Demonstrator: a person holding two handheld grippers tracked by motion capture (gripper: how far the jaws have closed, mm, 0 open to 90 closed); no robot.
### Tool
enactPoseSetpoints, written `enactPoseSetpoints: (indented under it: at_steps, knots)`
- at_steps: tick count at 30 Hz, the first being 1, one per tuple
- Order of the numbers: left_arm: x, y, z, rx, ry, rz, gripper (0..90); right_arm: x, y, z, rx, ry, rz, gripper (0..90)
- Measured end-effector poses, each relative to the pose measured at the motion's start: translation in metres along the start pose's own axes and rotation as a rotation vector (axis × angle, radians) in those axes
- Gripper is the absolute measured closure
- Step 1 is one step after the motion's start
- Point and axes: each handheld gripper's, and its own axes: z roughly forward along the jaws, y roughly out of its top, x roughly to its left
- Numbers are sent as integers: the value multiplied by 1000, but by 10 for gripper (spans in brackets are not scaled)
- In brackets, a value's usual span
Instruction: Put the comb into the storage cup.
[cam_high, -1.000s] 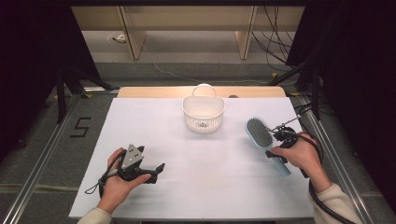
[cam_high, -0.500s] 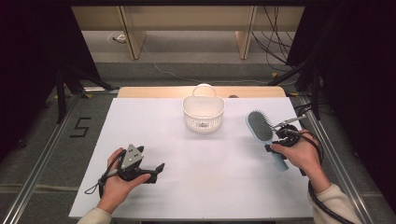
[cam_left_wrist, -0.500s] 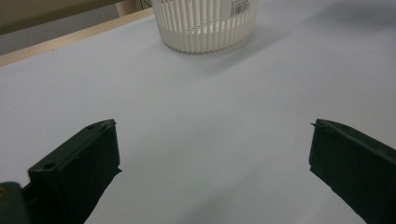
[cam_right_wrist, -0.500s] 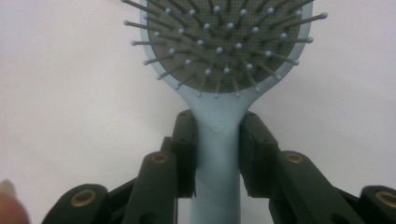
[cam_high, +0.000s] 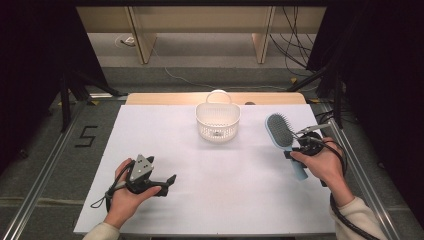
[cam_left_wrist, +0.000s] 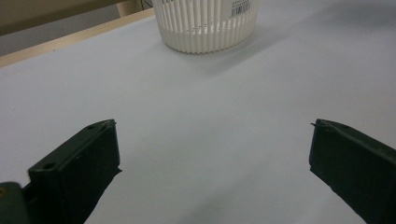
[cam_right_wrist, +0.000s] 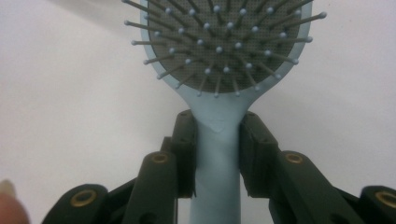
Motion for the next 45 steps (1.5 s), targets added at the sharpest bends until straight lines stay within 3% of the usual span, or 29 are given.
enactPoseSetpoints:
  at_steps: [45]
  knots:
    - [1,0,0,-2,4,-5,16,-5,5,-16,-194,-41,29,708]
